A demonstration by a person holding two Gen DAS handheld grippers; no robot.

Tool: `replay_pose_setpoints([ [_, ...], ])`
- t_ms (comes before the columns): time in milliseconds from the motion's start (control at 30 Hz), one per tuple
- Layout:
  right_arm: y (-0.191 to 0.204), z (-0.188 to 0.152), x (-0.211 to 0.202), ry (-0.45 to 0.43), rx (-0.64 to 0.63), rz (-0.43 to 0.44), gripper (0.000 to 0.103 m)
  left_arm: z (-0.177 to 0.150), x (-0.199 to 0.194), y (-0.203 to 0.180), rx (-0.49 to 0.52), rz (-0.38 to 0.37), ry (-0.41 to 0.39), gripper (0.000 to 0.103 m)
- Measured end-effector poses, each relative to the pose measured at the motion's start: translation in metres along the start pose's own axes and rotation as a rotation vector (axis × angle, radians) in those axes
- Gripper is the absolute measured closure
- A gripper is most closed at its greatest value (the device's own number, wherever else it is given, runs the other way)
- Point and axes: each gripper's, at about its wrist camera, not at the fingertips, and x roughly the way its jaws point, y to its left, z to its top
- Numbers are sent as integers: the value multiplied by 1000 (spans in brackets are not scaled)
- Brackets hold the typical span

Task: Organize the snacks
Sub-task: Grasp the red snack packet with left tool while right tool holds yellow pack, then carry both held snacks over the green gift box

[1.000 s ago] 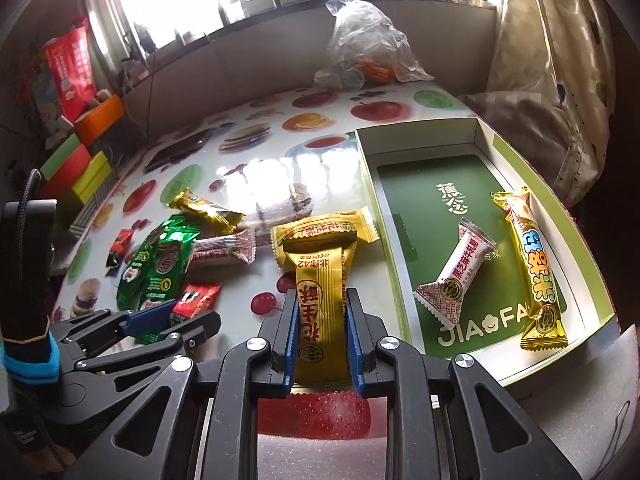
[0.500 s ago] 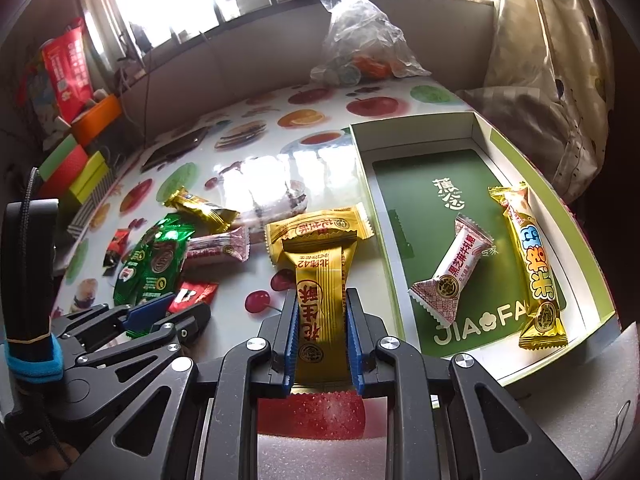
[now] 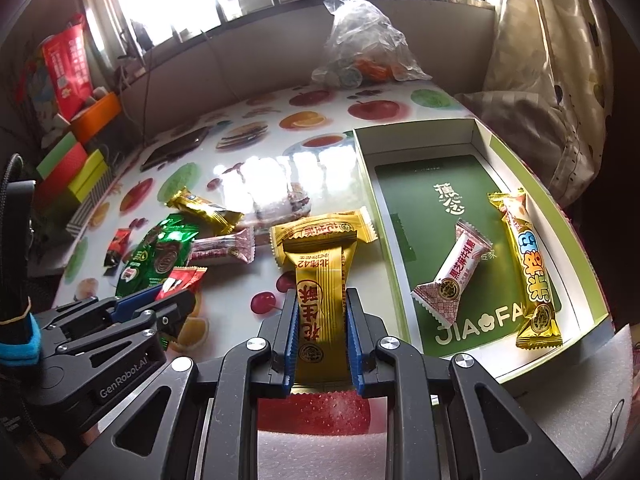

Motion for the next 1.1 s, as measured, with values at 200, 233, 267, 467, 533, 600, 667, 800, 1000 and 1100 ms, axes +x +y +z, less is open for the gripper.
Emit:
replay_pose_setpoints([
  [200, 6, 7, -8, -15, -12, 0, 83, 8, -15, -2, 7, -16, -32, 77],
  [233, 6, 8, -10, -19, -11, -2, 83, 9, -17, -3, 8, -21, -37, 77],
  [267, 5, 9, -11, -22, -10, -4, 83, 11, -19, -4, 12, -25, -42, 77],
  [467, -4, 15, -18, -39, 7, -21, 83, 22, -27, -11, 24, -57, -65, 77],
  [533, -8, 17, -21, -47, 14, -29, 83, 26, -27, -15, 29, -73, -69, 77],
  [600, -13, 19, -24, -54, 22, -36, 83, 29, -28, -21, 40, -83, -72, 77],
  [667, -18, 21, -26, -60, 30, -45, 83, 34, -29, -27, 51, -93, -79, 77],
  [800, -28, 25, -30, -68, 44, -63, 83, 44, -29, -41, 67, -124, -83, 77],
  [1000, -45, 28, -36, -79, 69, -88, 83, 58, -27, -62, 92, -174, -88, 77],
  [1100, -54, 29, -36, -80, 83, -100, 83, 64, -26, -71, 103, -186, -92, 77],
])
